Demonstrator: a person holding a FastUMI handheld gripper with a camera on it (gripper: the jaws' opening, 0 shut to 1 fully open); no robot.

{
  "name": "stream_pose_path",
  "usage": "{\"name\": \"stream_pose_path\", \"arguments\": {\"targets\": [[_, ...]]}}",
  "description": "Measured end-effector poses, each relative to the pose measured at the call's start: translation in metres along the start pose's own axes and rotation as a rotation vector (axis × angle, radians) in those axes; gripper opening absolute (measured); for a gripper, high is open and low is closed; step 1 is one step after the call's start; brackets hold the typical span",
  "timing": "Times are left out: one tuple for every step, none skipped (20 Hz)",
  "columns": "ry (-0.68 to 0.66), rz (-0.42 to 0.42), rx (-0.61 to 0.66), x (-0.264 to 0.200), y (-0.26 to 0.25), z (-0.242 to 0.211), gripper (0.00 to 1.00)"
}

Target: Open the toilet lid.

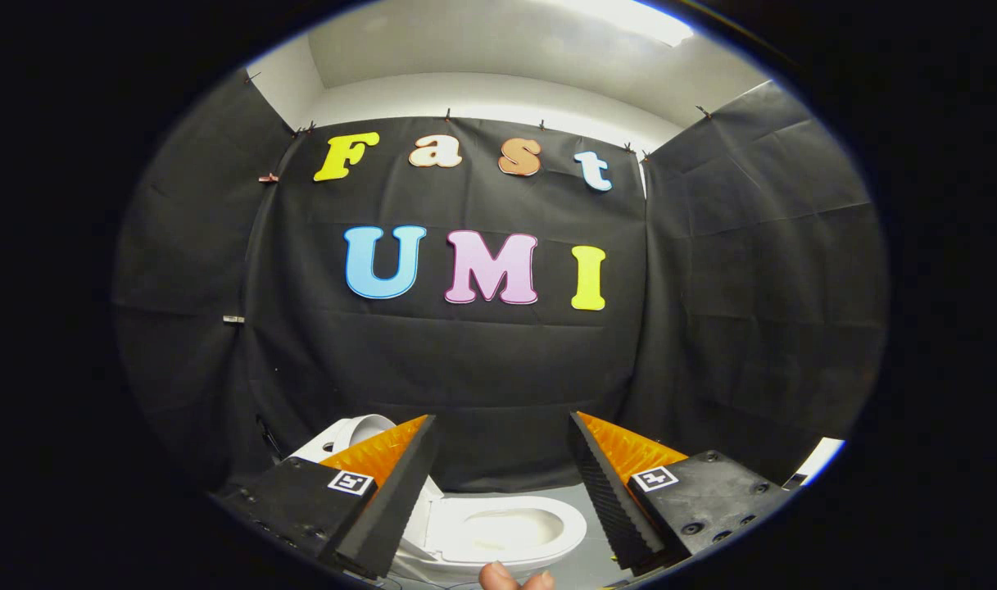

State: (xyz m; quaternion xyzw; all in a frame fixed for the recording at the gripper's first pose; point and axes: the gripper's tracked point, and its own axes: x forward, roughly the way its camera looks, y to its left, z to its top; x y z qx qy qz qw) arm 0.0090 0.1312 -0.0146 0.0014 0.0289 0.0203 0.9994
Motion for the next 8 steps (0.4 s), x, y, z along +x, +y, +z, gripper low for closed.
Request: {"name": "stream_pose_path", "arguments": {"targets": [[0.002,-0.001,0.0,0.0,0.0003,-0.0008,0.98],[0.002,-0.005,-0.003,0.0002,-0.0005,-0.0006,0.98],[0.002,-0.01,-0.008,0.0009,-0.0029,-0.0003,0.98],[-0.001,-0.013,-0.012,0.0006,-0.0031,0.0001,0.98],[-0.001,-0.013,-0.013,0.0009,-0.0023,-0.0001,0.98],[-0.001,-0.013,-0.012,0.0005,-0.002,-0.0008,0.98],[0.001,-0.012,-0.01,0.0012,-0.0011,-0.0011,0.98],[0.004,-0.013,-0.01,0.0011,-0.0016,-0.002,0.98]]}}
